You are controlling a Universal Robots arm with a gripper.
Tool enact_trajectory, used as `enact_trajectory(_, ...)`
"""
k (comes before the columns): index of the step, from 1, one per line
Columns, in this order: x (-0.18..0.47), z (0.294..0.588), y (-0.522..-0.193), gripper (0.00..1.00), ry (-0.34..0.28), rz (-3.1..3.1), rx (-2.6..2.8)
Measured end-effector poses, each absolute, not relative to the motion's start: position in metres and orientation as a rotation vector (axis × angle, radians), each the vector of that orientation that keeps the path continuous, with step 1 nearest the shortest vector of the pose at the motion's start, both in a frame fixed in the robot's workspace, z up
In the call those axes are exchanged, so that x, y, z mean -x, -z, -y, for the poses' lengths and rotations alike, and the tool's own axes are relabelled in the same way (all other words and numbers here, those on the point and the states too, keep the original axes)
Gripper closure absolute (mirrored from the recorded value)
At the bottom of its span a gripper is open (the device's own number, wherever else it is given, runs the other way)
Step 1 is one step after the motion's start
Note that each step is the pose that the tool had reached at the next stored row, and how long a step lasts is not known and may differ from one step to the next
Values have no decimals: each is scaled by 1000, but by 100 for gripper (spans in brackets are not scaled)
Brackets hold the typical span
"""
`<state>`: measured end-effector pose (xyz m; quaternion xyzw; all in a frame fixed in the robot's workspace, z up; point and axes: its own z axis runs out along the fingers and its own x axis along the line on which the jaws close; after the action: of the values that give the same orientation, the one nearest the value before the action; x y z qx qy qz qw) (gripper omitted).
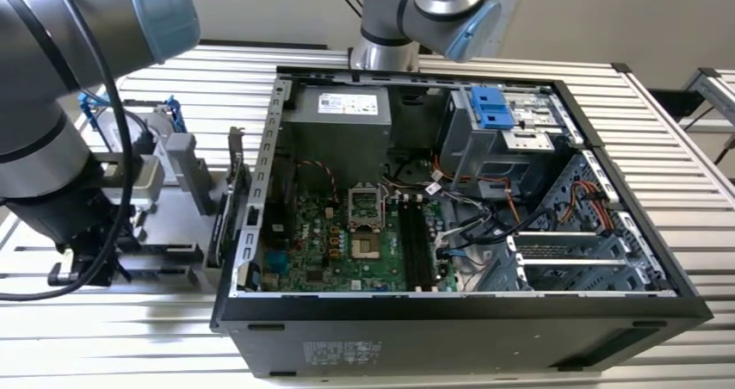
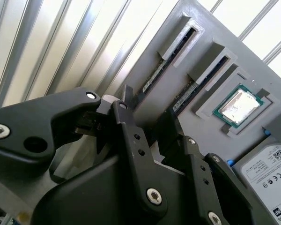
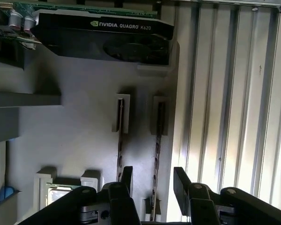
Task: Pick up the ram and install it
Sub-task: 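Pick up the ram and move it above insertion slot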
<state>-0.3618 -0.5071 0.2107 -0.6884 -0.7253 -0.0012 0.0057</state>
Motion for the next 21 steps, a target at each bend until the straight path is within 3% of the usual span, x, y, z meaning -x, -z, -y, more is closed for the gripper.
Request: enact_trajectory(21, 362, 508, -195, 0, -1, 2268, 2153)
